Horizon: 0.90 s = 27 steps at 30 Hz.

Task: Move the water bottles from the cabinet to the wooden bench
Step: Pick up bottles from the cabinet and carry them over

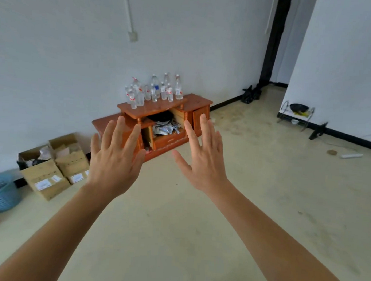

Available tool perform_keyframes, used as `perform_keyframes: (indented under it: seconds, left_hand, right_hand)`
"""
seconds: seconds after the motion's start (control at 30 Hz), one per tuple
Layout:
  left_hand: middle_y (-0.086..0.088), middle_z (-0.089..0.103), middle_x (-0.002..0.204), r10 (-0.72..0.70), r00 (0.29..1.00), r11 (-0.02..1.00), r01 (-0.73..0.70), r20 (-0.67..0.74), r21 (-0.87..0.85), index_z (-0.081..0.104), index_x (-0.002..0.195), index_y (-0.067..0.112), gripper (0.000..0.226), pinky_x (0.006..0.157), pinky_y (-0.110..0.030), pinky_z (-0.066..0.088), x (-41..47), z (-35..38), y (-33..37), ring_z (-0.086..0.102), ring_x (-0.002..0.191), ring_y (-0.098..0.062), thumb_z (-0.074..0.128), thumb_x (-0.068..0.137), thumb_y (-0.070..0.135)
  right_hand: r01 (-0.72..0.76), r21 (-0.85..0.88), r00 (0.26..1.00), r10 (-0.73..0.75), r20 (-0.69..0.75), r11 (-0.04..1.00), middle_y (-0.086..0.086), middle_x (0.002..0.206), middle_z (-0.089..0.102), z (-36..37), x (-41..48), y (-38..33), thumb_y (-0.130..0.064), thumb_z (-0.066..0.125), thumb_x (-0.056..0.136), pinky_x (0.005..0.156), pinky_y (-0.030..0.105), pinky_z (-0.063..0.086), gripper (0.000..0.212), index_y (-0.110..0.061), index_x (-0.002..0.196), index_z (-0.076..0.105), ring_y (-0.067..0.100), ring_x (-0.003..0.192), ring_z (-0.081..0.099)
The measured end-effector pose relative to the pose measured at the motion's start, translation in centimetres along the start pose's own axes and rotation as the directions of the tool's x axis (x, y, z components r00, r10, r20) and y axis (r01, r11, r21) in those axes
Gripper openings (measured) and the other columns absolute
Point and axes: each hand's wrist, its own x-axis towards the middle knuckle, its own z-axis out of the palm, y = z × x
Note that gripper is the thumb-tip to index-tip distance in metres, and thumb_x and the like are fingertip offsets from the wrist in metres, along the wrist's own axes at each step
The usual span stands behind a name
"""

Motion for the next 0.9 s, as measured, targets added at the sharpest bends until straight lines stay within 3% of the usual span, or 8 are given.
perform_keyframes:
  seconds: [0.2, 0.33, 0.67, 0.9]
  left_hand:
    - [-0.012, 0.007, 0.168, -0.042, 0.999, 0.999, 0.042, -0.031, 0.006, 0.017, 0.159, 0.026, 0.065, 0.121, -0.063, 0.015, 11.8, 3.9, -0.9, 0.007, 0.154, -0.034, 0.028, 0.101, 0.053]
    - [-0.012, 0.008, 0.168, -0.120, 0.993, 0.993, 0.120, 0.002, -0.006, 0.018, 0.159, 0.026, 0.064, 0.121, -0.062, 0.016, 22.9, 8.1, -4.3, 0.008, 0.154, -0.034, 0.031, 0.102, 0.053]
    - [-0.014, 0.007, 0.168, -0.163, 0.986, 0.986, 0.163, -0.023, -0.026, 0.017, 0.159, 0.026, 0.061, 0.120, -0.062, 0.016, 43.4, 21.1, -17.1, 0.008, 0.154, -0.036, 0.027, 0.103, 0.051]
    - [-0.010, -0.001, 0.169, -0.133, 0.991, 0.990, 0.134, 0.017, -0.046, 0.009, 0.160, 0.029, 0.064, 0.123, -0.059, 0.011, 61.5, 28.1, -24.8, 0.000, 0.155, -0.032, 0.024, 0.102, 0.054]
  right_hand:
    - [0.023, 0.044, 1.000, -0.023, -0.014, 0.999, 0.015, 0.170, -0.002, 5.5, 9.9, 5.9, -0.062, 0.040, 0.102, 0.124, 0.057, 0.013, 0.076, -0.025, 0.163, 0.013, 0.034, 0.157, -0.001]
    - [0.050, 0.083, 0.998, -0.054, 0.042, 0.995, 0.017, 0.169, 0.003, 11.8, 22.2, 9.1, -0.063, 0.036, 0.102, 0.124, 0.057, 0.015, 0.076, -0.024, 0.163, 0.015, 0.038, 0.156, 0.005]
    - [0.123, 0.068, 0.989, -0.128, 0.072, 0.990, 0.018, 0.168, 0.008, 31.4, 43.4, 10.0, -0.064, 0.038, 0.100, 0.121, 0.060, 0.021, 0.076, -0.023, 0.161, 0.019, 0.037, 0.155, 0.009]
    - [0.076, 0.054, 0.994, -0.080, 0.070, 0.996, 0.015, 0.170, 0.003, 41.8, 58.3, 11.9, -0.065, 0.035, 0.100, 0.123, 0.059, 0.016, 0.077, -0.027, 0.163, 0.010, 0.035, 0.157, 0.002]
